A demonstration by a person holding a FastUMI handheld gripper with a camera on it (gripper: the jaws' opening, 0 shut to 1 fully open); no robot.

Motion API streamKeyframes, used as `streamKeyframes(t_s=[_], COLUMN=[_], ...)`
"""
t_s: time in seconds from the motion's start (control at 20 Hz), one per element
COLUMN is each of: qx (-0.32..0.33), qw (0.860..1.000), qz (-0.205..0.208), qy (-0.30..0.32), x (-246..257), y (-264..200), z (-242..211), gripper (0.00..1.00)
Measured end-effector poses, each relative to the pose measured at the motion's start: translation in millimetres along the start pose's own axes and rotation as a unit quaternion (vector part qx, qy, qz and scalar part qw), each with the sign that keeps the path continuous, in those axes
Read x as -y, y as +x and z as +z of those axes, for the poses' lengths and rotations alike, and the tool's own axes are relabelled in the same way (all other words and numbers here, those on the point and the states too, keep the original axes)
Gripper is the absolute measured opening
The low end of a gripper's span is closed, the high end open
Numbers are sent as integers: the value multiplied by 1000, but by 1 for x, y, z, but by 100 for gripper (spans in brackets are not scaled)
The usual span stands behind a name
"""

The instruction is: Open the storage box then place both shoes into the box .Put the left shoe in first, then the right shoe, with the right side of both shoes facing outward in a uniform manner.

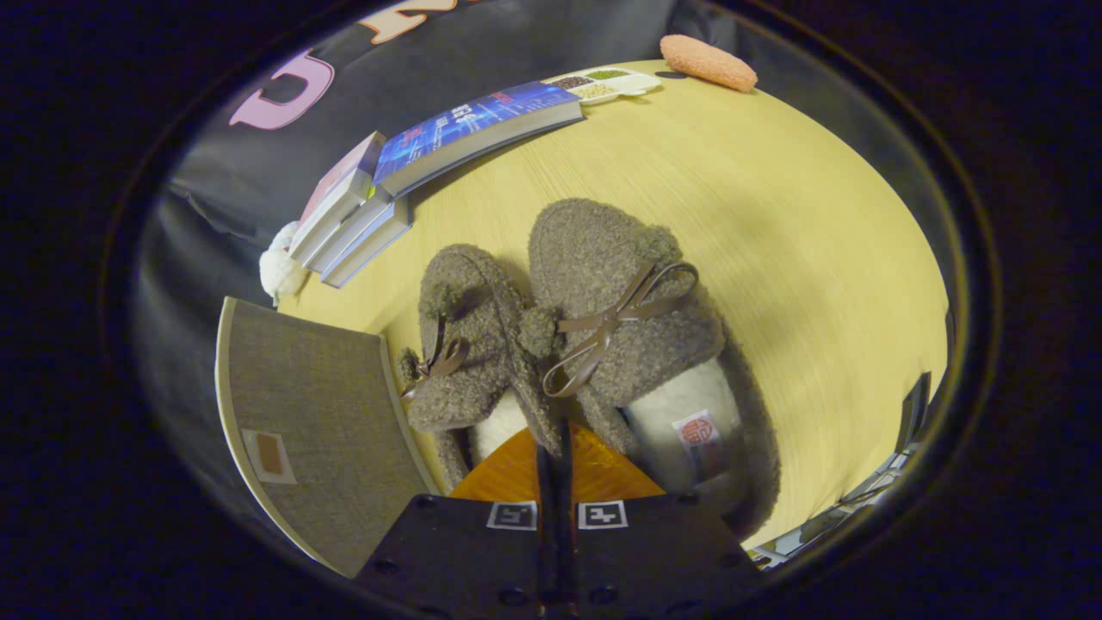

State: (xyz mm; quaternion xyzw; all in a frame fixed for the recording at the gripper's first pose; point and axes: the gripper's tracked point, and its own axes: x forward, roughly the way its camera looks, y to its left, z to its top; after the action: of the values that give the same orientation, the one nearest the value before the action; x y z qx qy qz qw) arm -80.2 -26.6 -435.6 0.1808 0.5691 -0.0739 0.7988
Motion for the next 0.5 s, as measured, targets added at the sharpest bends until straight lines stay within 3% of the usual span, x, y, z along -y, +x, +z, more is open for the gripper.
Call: streamKeyframes(t_s=[0.25, 0.5], qx=[42, 109], qw=[998, 987], qz=[49, 116], qy=[13, 17], x=[-29, -79], y=[-30, -100], z=[14, 54], gripper=[3, 3])
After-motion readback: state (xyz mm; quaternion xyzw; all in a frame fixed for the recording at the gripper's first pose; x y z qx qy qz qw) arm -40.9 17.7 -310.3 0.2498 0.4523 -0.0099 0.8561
